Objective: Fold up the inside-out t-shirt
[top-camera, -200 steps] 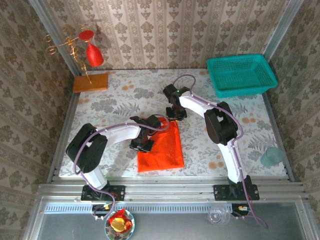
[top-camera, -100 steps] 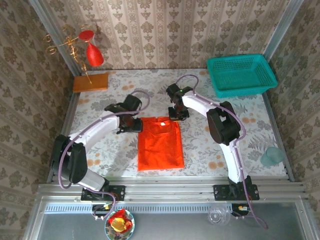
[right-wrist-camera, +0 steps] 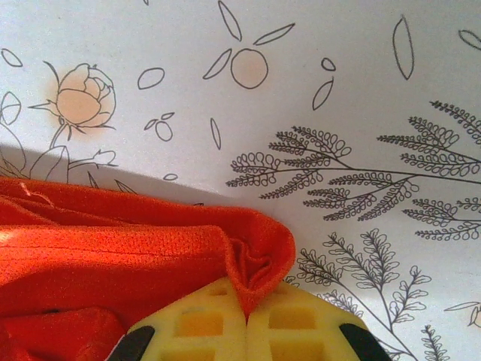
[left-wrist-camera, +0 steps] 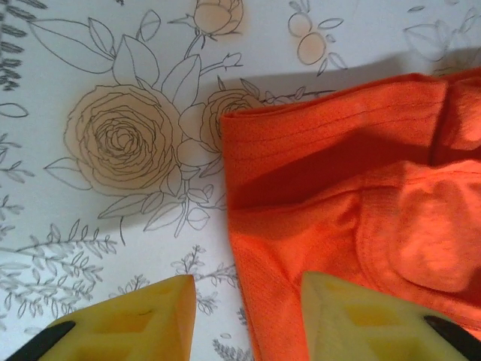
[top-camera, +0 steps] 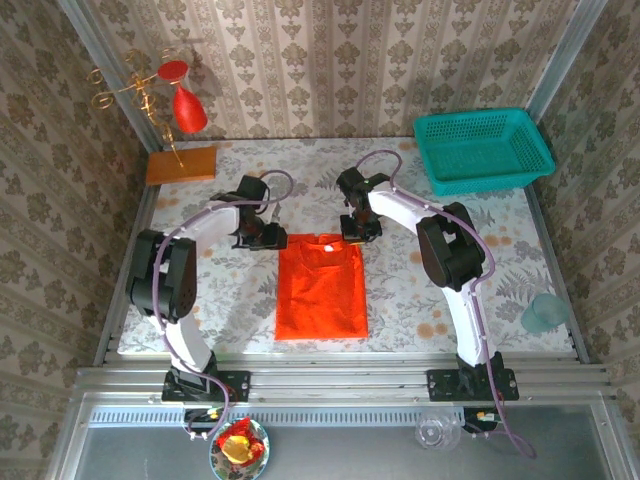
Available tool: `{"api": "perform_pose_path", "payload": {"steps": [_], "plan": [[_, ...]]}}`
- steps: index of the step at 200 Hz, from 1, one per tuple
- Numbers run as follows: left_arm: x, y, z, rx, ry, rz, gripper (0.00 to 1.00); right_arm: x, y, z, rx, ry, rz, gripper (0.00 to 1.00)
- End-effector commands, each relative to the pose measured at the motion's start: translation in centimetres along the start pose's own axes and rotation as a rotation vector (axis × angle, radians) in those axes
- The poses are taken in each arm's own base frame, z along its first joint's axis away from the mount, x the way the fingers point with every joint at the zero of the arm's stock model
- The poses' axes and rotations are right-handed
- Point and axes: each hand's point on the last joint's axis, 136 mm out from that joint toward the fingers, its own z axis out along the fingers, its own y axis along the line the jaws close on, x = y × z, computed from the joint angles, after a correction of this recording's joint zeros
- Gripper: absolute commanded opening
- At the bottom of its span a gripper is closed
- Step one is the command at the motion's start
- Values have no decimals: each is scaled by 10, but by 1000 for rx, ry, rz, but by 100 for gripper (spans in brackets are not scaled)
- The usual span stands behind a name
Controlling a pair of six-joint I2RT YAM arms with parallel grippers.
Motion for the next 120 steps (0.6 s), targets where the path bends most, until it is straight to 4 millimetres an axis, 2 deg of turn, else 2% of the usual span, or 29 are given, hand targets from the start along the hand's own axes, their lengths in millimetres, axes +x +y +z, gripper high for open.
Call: {"api": "perform_pose_path", "payload": {"steps": [1,30,67,120], "plan": [[-11,-2,2,26,-13,48,39,13,-11,-12,36,31,-3,5],[-9,1,14,31,9,37,35,14,-12,-15,40,31,-4,5],[-13,-10,19,103,-5,39,28,14,-11,-18,38,30,-1,5],[-23,-29,6,183,-62,55,3,12,-10,-21,36,26,-3,5]]}}
